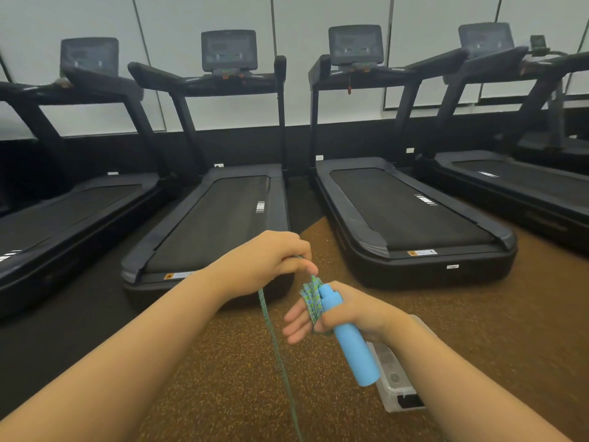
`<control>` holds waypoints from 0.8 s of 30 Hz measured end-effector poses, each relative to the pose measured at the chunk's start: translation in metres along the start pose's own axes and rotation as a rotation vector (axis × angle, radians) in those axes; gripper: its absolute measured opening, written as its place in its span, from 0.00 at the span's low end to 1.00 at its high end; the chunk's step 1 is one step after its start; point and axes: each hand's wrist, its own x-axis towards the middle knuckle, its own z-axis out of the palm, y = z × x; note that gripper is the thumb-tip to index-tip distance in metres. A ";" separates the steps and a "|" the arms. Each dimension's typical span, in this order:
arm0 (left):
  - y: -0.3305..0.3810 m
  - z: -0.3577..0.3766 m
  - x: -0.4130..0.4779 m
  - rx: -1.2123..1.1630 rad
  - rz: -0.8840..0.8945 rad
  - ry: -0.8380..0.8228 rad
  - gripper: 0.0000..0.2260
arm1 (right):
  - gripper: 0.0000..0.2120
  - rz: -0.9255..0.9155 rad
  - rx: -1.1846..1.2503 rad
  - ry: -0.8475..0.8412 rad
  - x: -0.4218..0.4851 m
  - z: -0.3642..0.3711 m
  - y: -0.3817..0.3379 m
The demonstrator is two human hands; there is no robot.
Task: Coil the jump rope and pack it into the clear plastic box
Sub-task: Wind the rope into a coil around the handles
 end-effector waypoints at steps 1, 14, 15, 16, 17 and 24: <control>0.000 0.003 0.000 -0.039 0.008 0.006 0.07 | 0.18 -0.005 0.021 -0.015 -0.001 0.003 -0.001; 0.003 0.027 -0.007 -0.495 -0.091 0.090 0.14 | 0.17 -0.071 0.102 0.050 -0.003 0.021 -0.013; 0.003 0.027 -0.008 -0.514 -0.087 0.095 0.15 | 0.16 -0.082 0.092 0.080 -0.002 0.023 -0.013; 0.004 0.028 -0.009 -0.542 -0.088 0.099 0.15 | 0.15 -0.096 0.077 0.114 -0.001 0.026 -0.013; 0.004 0.029 -0.009 -0.573 -0.094 0.103 0.16 | 0.14 -0.113 0.060 0.151 0.000 0.029 -0.014; 0.015 0.034 -0.007 -0.747 -0.128 0.209 0.15 | 0.10 -0.183 0.103 0.392 0.001 0.055 -0.024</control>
